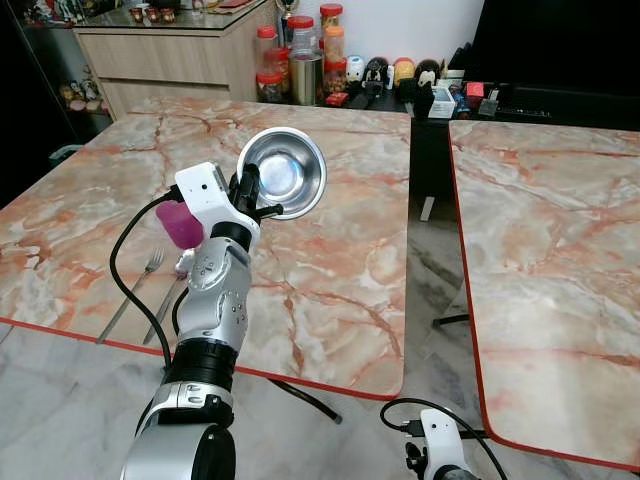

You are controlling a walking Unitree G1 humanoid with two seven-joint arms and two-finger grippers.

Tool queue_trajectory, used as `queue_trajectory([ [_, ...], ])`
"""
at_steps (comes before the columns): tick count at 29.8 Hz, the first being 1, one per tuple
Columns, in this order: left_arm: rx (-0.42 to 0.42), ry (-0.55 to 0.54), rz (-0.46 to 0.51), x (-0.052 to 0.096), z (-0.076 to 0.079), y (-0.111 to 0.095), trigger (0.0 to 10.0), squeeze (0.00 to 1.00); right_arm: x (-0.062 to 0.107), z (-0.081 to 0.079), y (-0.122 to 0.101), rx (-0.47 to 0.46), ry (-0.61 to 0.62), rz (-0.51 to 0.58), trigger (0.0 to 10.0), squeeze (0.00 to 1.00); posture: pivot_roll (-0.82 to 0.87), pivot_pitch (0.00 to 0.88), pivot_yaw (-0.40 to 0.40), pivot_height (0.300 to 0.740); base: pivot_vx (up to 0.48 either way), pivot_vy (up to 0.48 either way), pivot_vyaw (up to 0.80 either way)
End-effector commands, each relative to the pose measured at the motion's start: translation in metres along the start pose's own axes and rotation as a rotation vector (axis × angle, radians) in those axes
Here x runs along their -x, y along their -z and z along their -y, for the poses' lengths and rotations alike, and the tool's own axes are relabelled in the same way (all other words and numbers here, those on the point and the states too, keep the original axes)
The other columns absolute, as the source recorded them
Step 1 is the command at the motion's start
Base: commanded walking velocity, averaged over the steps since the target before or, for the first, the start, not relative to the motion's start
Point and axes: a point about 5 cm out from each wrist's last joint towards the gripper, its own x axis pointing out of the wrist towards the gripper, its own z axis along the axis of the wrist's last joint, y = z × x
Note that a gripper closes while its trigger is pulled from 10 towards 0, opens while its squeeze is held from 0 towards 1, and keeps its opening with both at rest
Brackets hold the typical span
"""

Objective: Setting the table

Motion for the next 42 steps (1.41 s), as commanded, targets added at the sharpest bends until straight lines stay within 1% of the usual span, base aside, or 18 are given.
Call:
queue_trajectory([
  [1,-0.004,-0.001,0.028,-0.0016,0.0001,-0.0052,10.0,0.00,-0.0003,0.0008,-0.0006,0.000,-0.001,-0.008,10.0,0.00,0.00,0.000,-0.002,0.719,0.000,0.000,0.00],
  [24,0.011,-0.020,0.035,-0.0010,-0.0041,-0.0059,10.0,0.00,-0.0003,-0.0021,0.0007,-0.021,-0.001,-0.009,10.0,0.00,0.00,0.000,0.006,0.719,0.000,0.000,0.00],
  [34,0.019,-0.026,0.026,-0.0012,-0.0035,-0.0036,10.0,0.00,0.0000,-0.0001,0.0012,-0.021,0.003,-0.009,10.0,0.00,0.00,0.000,0.008,0.719,-0.196,0.000,0.00],
  [42,0.029,-0.036,0.026,-0.0007,-0.0051,-0.0025,10.0,0.00,0.0000,0.0003,0.0010,-0.019,0.003,-0.008,10.0,0.00,0.00,0.000,0.010,0.719,0.000,0.000,0.00],
])
